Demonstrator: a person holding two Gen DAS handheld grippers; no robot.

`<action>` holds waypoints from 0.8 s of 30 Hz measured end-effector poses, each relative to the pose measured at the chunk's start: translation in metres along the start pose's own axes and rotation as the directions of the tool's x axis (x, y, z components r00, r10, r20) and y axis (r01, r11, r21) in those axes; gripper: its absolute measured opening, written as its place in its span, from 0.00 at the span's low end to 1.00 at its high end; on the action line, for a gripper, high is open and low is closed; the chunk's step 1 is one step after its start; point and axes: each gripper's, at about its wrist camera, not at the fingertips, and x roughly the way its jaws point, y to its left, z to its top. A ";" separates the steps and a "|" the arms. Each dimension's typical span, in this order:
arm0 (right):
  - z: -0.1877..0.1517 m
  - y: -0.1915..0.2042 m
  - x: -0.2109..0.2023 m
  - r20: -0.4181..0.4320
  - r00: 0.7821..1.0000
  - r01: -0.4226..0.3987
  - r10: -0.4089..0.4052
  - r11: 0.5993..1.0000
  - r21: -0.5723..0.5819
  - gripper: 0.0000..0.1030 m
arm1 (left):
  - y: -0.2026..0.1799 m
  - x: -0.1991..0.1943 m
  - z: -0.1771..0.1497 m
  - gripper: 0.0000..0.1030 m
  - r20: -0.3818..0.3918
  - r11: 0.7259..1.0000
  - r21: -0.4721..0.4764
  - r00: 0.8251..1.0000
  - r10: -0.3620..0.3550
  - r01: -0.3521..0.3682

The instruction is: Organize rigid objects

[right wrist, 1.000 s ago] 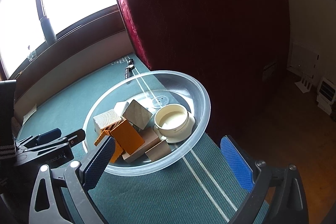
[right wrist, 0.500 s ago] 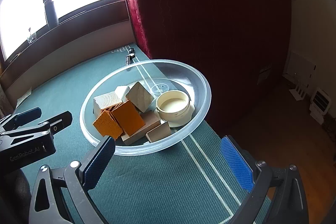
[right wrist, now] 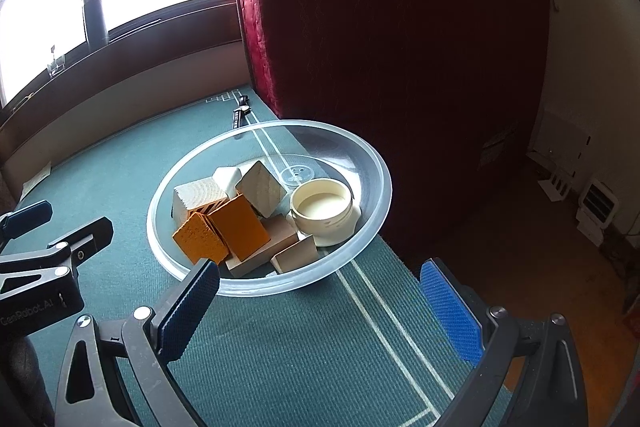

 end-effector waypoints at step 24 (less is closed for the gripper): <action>-0.001 0.009 -0.002 -0.006 1.000 0.017 -0.017 0.999 -0.028 0.99 | 0.008 0.001 -0.001 0.96 -0.045 0.999 -0.045 0.999 -0.010 0.008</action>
